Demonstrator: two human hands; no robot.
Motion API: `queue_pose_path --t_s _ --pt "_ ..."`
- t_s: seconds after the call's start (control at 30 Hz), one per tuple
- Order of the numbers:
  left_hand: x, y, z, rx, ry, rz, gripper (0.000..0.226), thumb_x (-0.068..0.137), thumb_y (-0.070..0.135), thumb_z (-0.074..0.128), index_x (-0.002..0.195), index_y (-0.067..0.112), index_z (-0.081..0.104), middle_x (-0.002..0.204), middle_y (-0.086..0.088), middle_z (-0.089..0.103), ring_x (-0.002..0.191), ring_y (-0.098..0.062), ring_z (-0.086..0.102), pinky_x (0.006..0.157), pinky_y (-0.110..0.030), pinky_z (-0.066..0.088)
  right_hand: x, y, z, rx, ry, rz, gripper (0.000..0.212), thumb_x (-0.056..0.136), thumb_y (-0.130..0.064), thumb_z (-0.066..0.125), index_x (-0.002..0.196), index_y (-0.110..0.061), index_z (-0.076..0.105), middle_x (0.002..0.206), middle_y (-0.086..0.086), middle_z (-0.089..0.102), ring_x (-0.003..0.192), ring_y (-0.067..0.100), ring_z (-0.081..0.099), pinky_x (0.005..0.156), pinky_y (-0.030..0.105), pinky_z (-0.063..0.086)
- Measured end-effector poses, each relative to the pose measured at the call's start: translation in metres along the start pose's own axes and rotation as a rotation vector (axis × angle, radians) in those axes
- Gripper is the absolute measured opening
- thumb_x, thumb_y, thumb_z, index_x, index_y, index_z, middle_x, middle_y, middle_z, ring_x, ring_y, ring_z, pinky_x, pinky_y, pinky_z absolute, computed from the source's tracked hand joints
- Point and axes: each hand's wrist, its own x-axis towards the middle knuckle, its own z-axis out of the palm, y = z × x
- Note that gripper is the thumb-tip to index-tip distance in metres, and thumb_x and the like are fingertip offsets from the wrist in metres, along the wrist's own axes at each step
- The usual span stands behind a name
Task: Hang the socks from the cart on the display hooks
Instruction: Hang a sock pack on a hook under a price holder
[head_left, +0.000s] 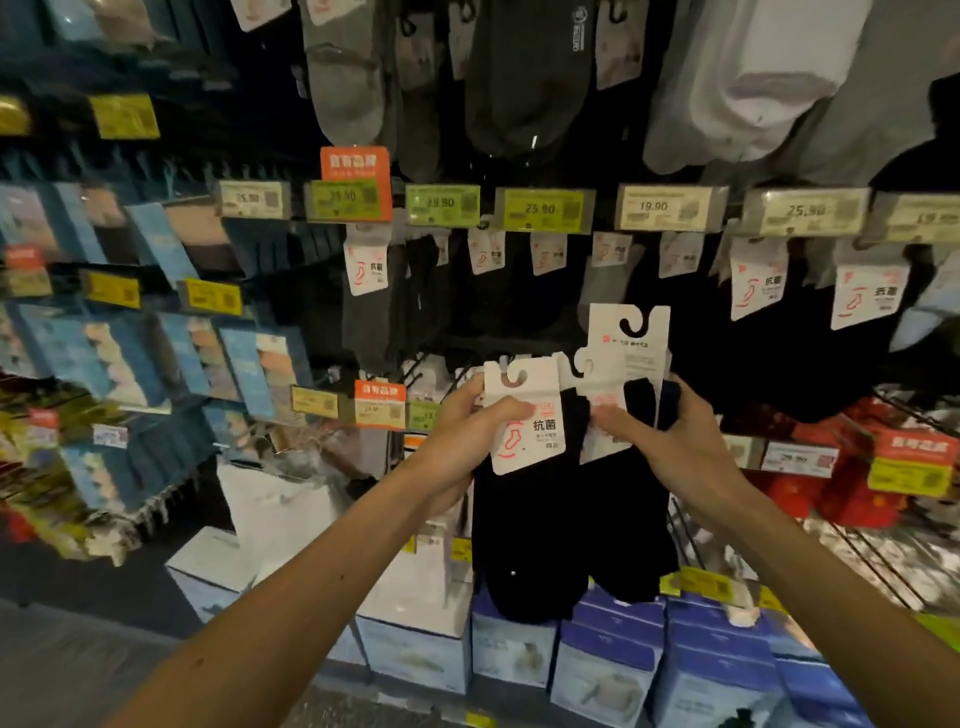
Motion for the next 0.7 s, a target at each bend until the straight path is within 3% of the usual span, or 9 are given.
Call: queue_pose_path --t_s 0.13,0.23,0.43,0.53,0.7 --pt "0.007 0.003 -0.023 -0.036 -0.039 0.022 0.019 0.096 0.020 0.063 0.115 0.019 0.066 0.103 -0.005 0.077 0.089 -0.015 0.074 0.066 -0.024 0.056 -0.002 0.001 0.023 0.069 0.035 -0.007 0.032 0.091 -0.009 0.067 0.115 -0.030 0.060 0.094 -0.023 0.074 0.088 -0.005 0.070 0.068 0.013 0.054" --pt "0.012 0.005 -0.032 -0.009 -0.043 0.011 0.017 0.097 0.030 0.062 0.110 0.021 0.068 0.100 -0.003 0.077 0.091 -0.016 0.074 0.070 -0.026 0.055 -0.006 0.001 0.032 0.166 0.059 0.046 0.027 0.094 -0.010 0.064 0.114 -0.029 0.061 0.102 -0.013 0.075 0.090 0.005 0.073 0.067 0.016 0.056" --pt "0.034 0.017 -0.013 0.038 -0.074 0.044 0.016 0.095 0.014 0.063 0.111 0.011 0.063 0.099 -0.009 0.074 0.088 -0.018 0.073 0.073 -0.031 0.059 -0.016 -0.007 0.022 0.096 0.264 0.045 0.045 0.088 -0.018 0.073 0.126 -0.018 0.048 0.111 -0.009 0.066 0.097 0.004 0.066 0.080 0.024 0.054" --pt "0.042 0.021 0.011 0.055 -0.163 0.090 0.012 0.095 0.007 0.063 0.105 0.012 0.063 0.093 -0.004 0.073 0.075 -0.008 0.072 0.064 -0.022 0.058 -0.018 -0.013 0.000 0.045 0.330 0.018 0.046 0.086 -0.017 0.075 0.125 -0.014 0.050 0.112 -0.006 0.066 0.103 0.009 0.066 0.087 0.030 0.054" --pt "0.048 0.023 0.051 0.078 -0.342 0.118 0.010 0.096 0.009 0.062 0.104 0.013 0.066 0.102 -0.005 0.075 0.093 -0.015 0.073 0.078 -0.026 0.059 -0.022 -0.014 -0.053 0.091 0.360 0.024 0.032 0.087 -0.015 0.072 0.115 -0.017 0.057 0.112 0.000 0.072 0.101 0.015 0.071 0.080 0.027 0.057"
